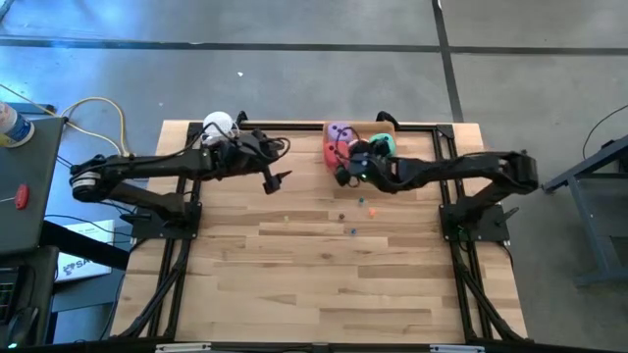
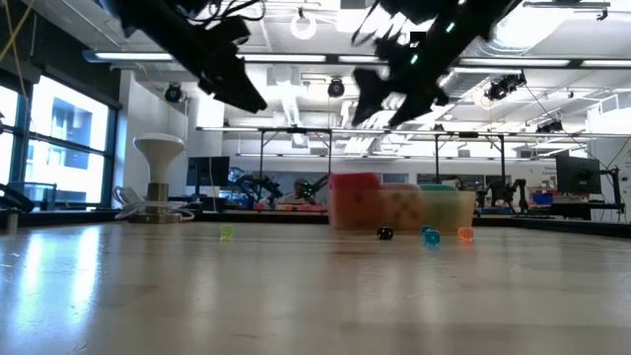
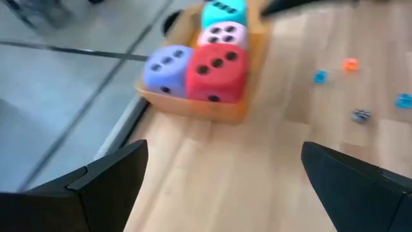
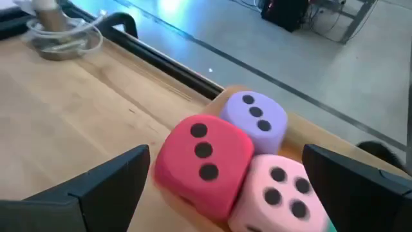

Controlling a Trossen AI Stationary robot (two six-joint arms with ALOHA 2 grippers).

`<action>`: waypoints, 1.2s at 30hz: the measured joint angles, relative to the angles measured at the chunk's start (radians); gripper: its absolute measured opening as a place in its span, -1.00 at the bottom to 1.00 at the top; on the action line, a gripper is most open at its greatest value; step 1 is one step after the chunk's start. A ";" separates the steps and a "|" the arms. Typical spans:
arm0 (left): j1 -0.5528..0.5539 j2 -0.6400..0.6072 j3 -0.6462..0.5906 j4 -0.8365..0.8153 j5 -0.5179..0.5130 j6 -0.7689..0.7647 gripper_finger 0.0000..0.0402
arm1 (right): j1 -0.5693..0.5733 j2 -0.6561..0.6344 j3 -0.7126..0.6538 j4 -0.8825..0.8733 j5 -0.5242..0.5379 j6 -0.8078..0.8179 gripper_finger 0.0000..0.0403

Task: Pick & Place Dice
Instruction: Put the small orange die into the orange bin

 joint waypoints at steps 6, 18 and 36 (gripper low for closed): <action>-0.041 -0.110 -0.140 0.057 0.089 -0.110 0.99 | 0.186 -0.082 0.002 -0.231 0.050 0.187 0.98; -0.385 -0.310 -0.293 0.126 -0.040 -0.169 0.99 | 0.563 -0.072 -0.024 -0.599 0.187 0.943 0.98; -0.777 -0.244 -0.295 0.092 -0.266 -0.361 0.99 | 0.561 -0.052 -0.025 -0.441 0.012 0.765 0.98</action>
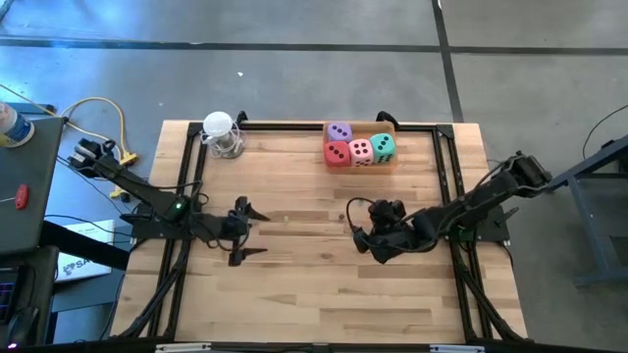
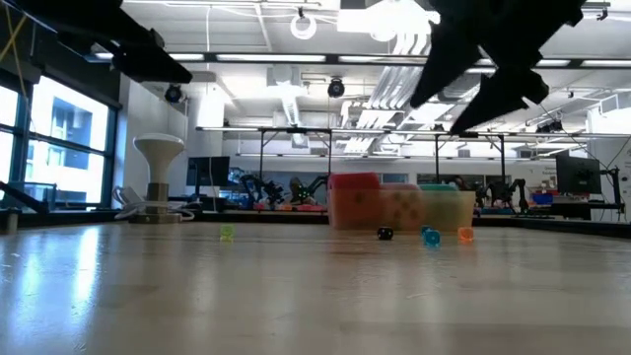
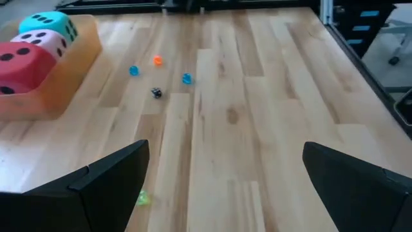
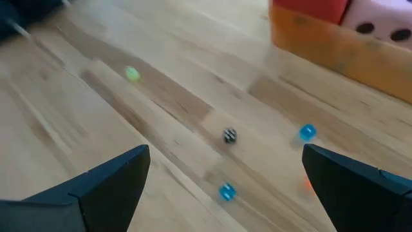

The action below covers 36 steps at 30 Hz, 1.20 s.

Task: Pick & Place Dice
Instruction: Put the small orange die into the orange bin

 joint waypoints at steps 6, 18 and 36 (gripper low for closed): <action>0.037 0.000 0.000 -0.005 -0.055 0.058 0.99 | -0.042 0.049 0.000 -0.078 -0.081 0.025 0.98; 0.121 0.000 0.000 -0.014 -0.054 -0.003 0.99 | -0.128 0.149 0.000 -0.162 -0.193 -0.067 0.98; 0.076 0.007 0.001 -0.028 0.016 -0.092 0.99 | -0.180 0.151 0.000 -0.090 -0.212 -0.260 0.98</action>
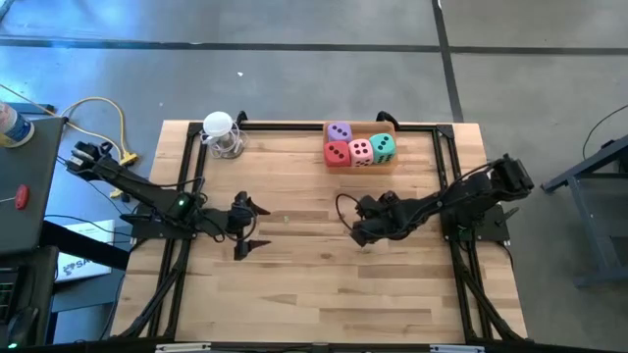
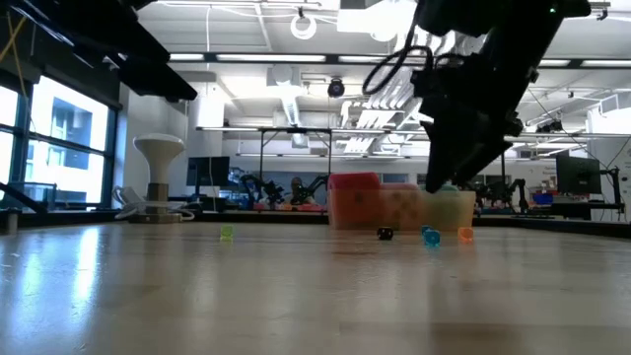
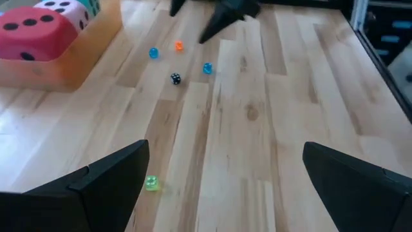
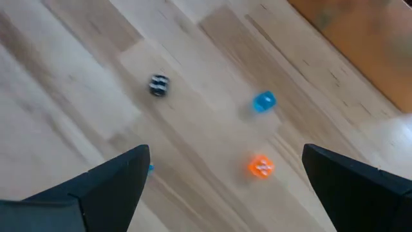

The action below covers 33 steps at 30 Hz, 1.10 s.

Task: Pick & Place Dice
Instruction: Put the small orange die into the orange bin

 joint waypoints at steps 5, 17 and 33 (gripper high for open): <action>-0.007 0.028 0.000 0.000 -0.001 0.041 0.99 | -0.025 0.000 0.000 -0.141 -0.049 0.038 0.98; 0.021 0.210 0.000 0.228 -0.064 0.352 0.99 | -0.045 0.012 0.000 -0.178 -0.074 0.102 0.98; 0.281 0.194 0.000 0.344 -0.043 0.491 0.99 | -0.164 0.088 -0.001 -0.111 -0.156 0.019 0.98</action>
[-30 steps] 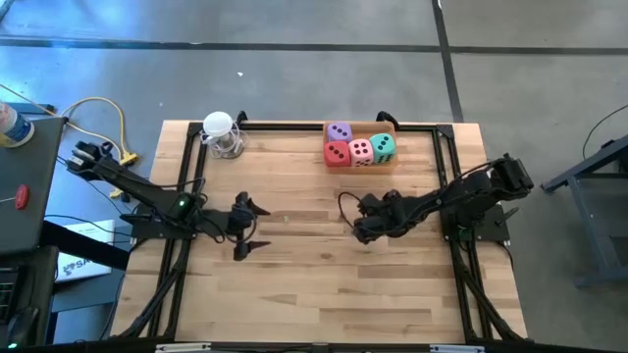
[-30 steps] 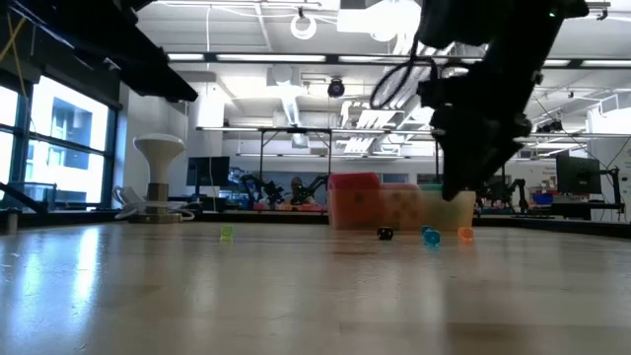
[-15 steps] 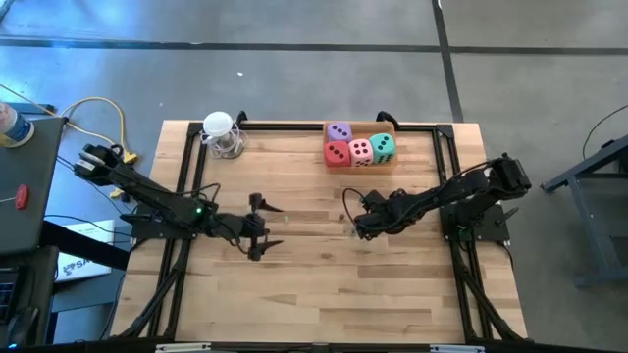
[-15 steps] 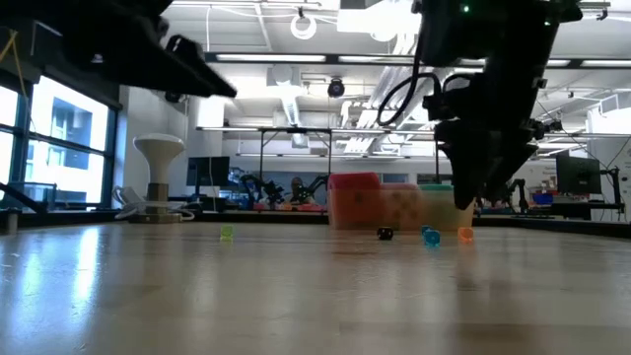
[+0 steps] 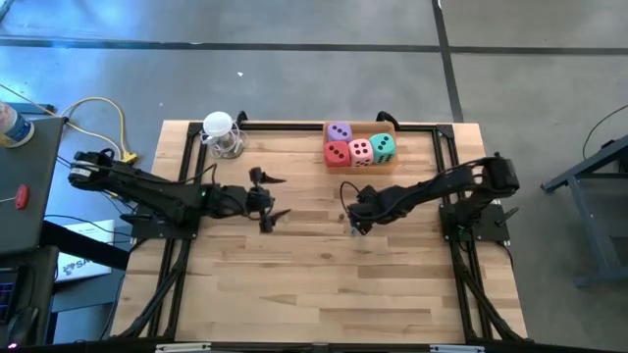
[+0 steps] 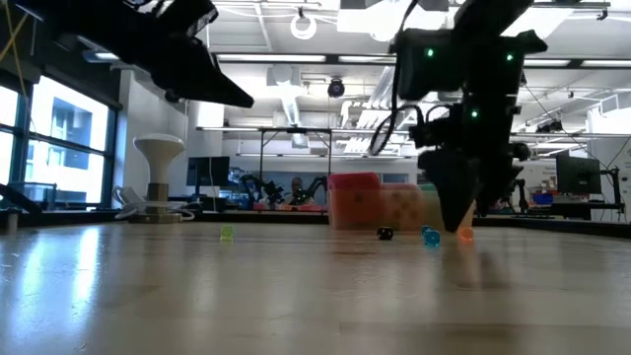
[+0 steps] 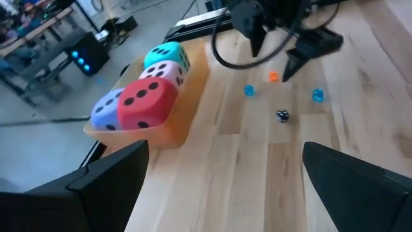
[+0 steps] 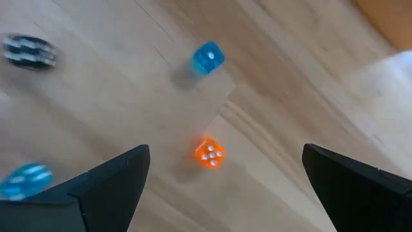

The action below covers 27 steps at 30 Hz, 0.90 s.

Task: Pick & Place Dice
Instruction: Put the small orange die into the orange bin

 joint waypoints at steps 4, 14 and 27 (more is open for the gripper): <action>0.007 0.002 0.000 -0.017 0.013 -0.045 0.99 | -0.013 0.047 0.000 0.009 -0.008 0.001 0.98; 0.001 0.002 0.000 -0.052 0.210 -0.093 0.99 | -0.023 0.099 0.004 0.027 -0.025 0.003 0.98; -0.099 0.002 0.000 -0.075 0.313 -0.065 0.99 | -0.025 0.103 0.002 0.046 -0.057 0.027 0.60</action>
